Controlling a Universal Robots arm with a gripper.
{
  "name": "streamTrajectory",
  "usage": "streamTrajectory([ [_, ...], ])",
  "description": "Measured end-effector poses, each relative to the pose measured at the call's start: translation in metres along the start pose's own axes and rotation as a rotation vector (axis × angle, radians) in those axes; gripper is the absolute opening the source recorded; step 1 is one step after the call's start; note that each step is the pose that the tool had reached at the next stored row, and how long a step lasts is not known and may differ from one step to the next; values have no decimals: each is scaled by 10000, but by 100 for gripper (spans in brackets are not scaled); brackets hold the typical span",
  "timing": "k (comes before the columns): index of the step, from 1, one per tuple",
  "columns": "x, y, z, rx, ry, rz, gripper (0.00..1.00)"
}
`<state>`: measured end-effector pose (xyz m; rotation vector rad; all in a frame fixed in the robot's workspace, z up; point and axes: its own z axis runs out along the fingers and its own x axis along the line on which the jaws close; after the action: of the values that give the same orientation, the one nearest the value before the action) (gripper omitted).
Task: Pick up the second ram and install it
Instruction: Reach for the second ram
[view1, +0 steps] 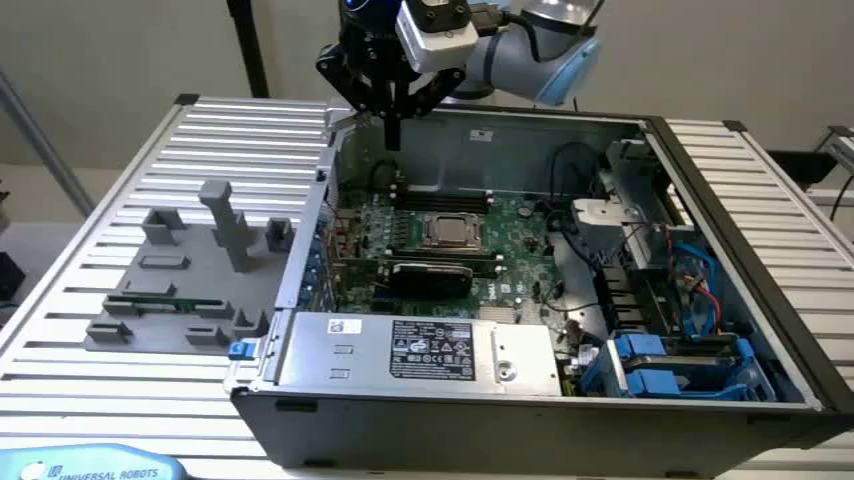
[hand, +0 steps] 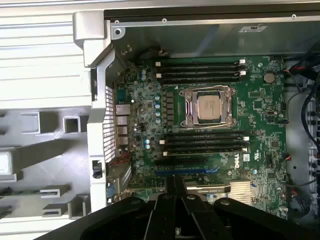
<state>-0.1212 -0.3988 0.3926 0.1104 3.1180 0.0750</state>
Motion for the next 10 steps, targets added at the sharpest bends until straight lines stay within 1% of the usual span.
streamTrajectory([
  [10,0,0,0,0,0,0,11],
])
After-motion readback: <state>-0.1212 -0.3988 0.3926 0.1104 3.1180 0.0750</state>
